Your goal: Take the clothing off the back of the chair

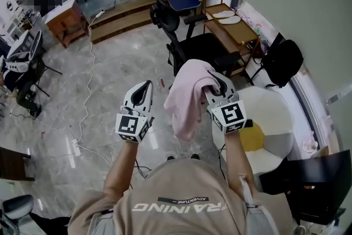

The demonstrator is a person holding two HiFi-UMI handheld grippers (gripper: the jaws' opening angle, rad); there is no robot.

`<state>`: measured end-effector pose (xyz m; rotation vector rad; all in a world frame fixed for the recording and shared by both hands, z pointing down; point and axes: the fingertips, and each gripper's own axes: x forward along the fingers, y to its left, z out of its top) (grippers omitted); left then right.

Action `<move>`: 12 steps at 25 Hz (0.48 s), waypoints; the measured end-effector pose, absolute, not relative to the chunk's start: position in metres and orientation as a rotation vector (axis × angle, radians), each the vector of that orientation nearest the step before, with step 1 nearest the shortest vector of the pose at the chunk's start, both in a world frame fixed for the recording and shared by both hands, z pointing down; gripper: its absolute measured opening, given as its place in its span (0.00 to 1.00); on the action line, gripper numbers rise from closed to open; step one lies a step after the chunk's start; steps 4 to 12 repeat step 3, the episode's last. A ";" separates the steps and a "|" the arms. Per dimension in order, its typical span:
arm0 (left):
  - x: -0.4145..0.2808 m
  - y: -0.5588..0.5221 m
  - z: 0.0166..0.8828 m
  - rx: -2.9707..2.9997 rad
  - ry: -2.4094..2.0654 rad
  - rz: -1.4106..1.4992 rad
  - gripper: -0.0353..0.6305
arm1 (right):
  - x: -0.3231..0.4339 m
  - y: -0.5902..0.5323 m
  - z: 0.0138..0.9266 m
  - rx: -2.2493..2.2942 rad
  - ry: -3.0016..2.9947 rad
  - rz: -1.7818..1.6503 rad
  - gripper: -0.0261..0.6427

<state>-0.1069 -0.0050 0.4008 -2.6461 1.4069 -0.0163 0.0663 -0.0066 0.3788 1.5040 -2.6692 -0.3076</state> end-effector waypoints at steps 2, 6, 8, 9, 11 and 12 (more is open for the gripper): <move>-0.108 -0.006 0.405 -2.652 1.408 -0.030 0.07 | 0.067 -0.007 0.382 1.509 -2.666 -0.300 0.19; -0.108 -0.007 0.407 -2.655 1.410 -0.037 0.07 | 0.067 -0.007 0.383 1.511 -2.665 -0.297 0.19; -0.108 -0.007 0.407 -2.655 1.410 -0.037 0.07 | 0.067 -0.007 0.383 1.511 -2.665 -0.297 0.19; -0.108 -0.007 0.407 -2.655 1.410 -0.037 0.07 | 0.067 -0.007 0.383 1.511 -2.665 -0.297 0.19; -0.108 -0.007 0.407 -2.655 1.410 -0.037 0.07 | 0.067 -0.007 0.383 1.511 -2.665 -0.297 0.19; -0.108 -0.007 0.407 -2.655 1.410 -0.037 0.07 | 0.067 -0.007 0.383 1.511 -2.665 -0.297 0.19</move>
